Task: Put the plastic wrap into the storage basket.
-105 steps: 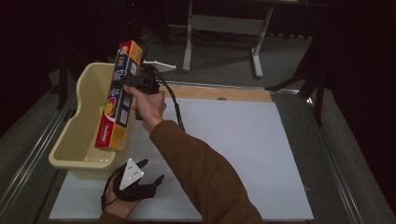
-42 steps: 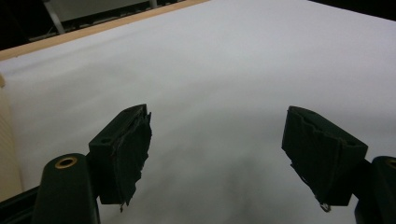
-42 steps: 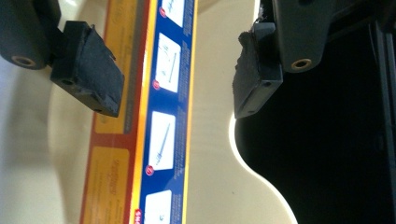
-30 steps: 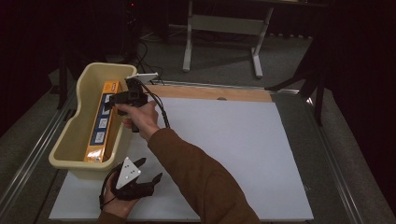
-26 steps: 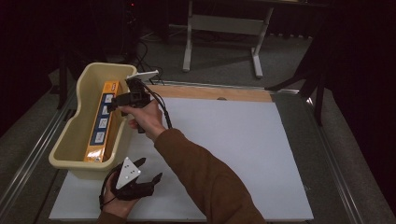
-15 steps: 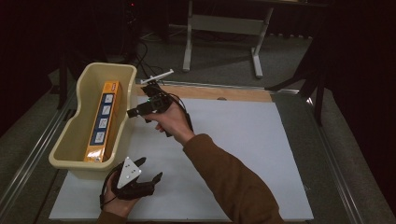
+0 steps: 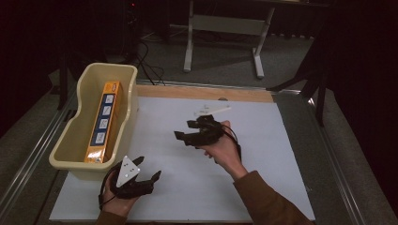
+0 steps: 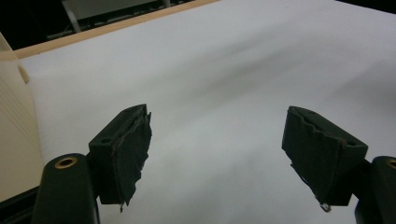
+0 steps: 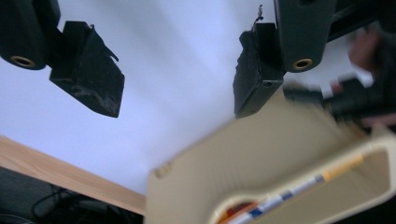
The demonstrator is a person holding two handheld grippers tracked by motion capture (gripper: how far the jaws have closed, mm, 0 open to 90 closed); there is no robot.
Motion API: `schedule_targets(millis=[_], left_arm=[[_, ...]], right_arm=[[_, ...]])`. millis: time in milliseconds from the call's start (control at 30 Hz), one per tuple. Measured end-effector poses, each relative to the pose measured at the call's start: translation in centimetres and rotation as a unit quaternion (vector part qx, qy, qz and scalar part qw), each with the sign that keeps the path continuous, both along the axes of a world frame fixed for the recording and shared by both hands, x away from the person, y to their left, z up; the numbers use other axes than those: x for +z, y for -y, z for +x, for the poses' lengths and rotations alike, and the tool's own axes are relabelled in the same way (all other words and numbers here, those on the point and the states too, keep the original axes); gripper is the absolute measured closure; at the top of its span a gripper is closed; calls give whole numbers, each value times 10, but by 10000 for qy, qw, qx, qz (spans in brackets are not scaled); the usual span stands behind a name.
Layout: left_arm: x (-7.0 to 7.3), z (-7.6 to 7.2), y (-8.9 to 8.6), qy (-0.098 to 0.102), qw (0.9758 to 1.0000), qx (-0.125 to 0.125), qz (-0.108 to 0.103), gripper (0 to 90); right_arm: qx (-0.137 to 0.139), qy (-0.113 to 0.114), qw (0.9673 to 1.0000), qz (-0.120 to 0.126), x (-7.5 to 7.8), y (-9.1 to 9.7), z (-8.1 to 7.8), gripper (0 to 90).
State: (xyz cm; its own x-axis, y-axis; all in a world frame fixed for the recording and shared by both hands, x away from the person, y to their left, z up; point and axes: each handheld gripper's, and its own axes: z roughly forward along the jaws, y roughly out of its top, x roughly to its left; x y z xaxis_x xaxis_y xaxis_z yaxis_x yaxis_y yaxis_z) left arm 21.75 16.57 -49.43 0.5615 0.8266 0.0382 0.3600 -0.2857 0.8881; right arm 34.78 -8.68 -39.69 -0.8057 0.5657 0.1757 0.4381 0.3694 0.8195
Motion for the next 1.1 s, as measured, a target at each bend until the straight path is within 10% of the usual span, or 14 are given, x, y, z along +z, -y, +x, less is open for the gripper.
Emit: schedule_targets(millis=[433,1100], left_arm=[[0,-1,-2,-22,10000,63,12,237],[-2,-2,-2,-72,9998,143,99,234]], right_arm=[[-315,501,9961,-652,-44,99,-46,270],[-1355,783,9876,-139,-94,189,-94,253]])
